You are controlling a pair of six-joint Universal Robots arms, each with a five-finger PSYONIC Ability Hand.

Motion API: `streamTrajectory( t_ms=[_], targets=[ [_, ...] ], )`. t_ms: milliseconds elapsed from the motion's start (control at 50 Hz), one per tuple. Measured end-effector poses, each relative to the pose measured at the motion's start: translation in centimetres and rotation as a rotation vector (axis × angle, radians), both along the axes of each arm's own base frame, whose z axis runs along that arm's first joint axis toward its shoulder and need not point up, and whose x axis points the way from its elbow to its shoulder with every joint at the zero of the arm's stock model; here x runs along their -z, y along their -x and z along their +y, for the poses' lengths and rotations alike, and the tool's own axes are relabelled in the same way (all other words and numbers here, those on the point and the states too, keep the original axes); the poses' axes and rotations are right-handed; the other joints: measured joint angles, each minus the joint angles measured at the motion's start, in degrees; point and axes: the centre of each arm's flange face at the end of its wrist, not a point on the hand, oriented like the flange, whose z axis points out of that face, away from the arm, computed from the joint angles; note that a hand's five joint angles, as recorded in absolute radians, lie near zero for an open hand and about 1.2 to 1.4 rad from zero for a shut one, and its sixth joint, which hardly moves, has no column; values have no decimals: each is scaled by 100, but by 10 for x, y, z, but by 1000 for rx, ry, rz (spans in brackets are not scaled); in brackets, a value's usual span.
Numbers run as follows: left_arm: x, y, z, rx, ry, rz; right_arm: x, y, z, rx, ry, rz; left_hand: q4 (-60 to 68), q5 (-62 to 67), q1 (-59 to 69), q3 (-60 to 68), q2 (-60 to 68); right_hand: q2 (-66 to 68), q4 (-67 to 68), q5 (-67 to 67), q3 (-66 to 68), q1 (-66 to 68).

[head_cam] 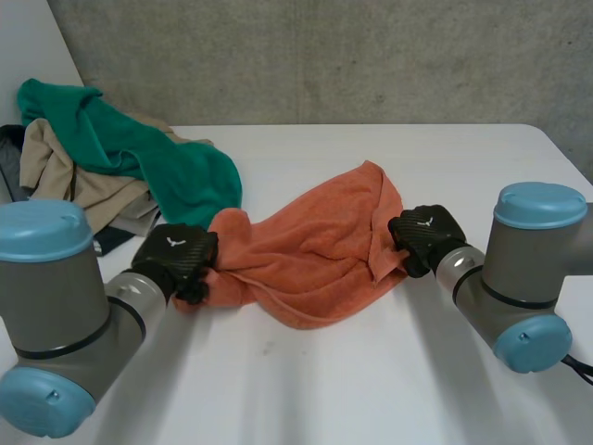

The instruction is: Fold the laundry.

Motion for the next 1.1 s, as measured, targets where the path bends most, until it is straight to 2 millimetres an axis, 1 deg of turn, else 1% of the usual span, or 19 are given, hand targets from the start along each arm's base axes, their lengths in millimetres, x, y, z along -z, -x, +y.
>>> streamTrajectory(
  t_ms=[200, 240, 280, 380, 460, 480, 540, 580, 620, 700, 760, 780, 820, 860, 900, 920, 960, 1000, 1100],
  targets=[
    [5, -2, -9, 32, 26, -7, -6, -7, -4, -11, 40, 6, 257, 158, 91, 251, 221, 0, 0, 0, 0, 0],
    [2, -3, -11, 34, 36, -2, -10, -5, -7, -6, 49, 23, 257, 158, 91, 251, 226, 0, 0, 0, 0, 0],
    [-7, -5, -12, 30, 61, 12, -16, -2, -9, 2, 59, 39, 258, 158, 91, 252, 226, 0, 0, 0, 0, 0],
    [-59, -16, -13, -8, 206, 86, -67, 20, -16, 72, 140, 72, 258, 158, 91, 252, 254, 0, 1, 0, 1, 0],
    [-106, -34, -12, -51, 332, 152, -123, 52, -22, 168, 229, 86, 259, 158, 91, 252, 276, 0, 2, 0, 1, 0],
    [-113, -38, -11, -55, 348, 161, -134, 62, -23, 193, 238, 93, 259, 158, 91, 252, 279, 0, 2, 0, 1, 0],
    [-121, -45, -11, -47, 340, 164, -148, 83, -24, 242, 214, 126, 259, 158, 91, 252, 280, 0, 2, 45, 1, 0],
    [-116, -46, -11, -23, 290, 150, -145, 94, -23, 253, 152, 169, 259, 158, 91, 252, 281, 0, 2, 82, 1, 0],
    [-107, -45, -13, 2, 236, 131, -138, 98, -22, 243, 88, 207, 259, 157, 91, 254, 281, 0, 2, 92, 1, 0],
    [-76, -39, -24, 54, 91, 53, -113, 97, -21, 192, -44, 283, 260, 157, 91, 261, 282, 0, 3, 92, 1, 0],
    [-57, -35, -40, 63, 47, -3, -96, 91, -28, 163, -89, 304, 261, 157, 91, 261, 288, 0, 3, 87, 1, 0],
    [-51, -33, -49, 60, 47, -26, -92, 88, -34, 159, -88, 299, 261, 157, 91, 262, 290, 0, 3, 91, 2, 0],
    [-48, -30, -66, 50, 73, -48, -89, 82, -46, 164, -66, 273, 262, 157, 91, 261, 295, 0, 3, 87, 2, 0],
    [-51, -26, -84, 33, 128, -54, -90, 78, -56, 176, -35, 242, 262, 156, 91, 263, 297, 2, 4, 91, 4, 0],
    [-65, -23, -102, 9, 213, -38, -100, 72, -77, 210, 46, 165, 263, 157, 91, 265, 299, 3, 4, 91, 5, 0],
    [-80, -21, -115, -12, 291, -12, -109, 70, -87, 231, 98, 116, 263, 157, 92, 265, 303, 4, 4, 92, 5, 0],
    [-106, -19, -129, -41, 407, 37, -129, 68, -103, 267, 195, 21, 264, 156, 92, 265, 305, 4, 4, 91, 5, 0],
    [-149, -19, -143, -81, 588, 134, -162, 69, -121, 310, 346, -131, 264, 157, 92, 265, 305, 4, 5, 92, 5, 0],
    [-226, -25, -147, -116, 905, 343, -230, 83, -135, 338, 645, -401, 264, 157, 92, 265, 305, 4, 5, 91, 5, 0]
  ],
)
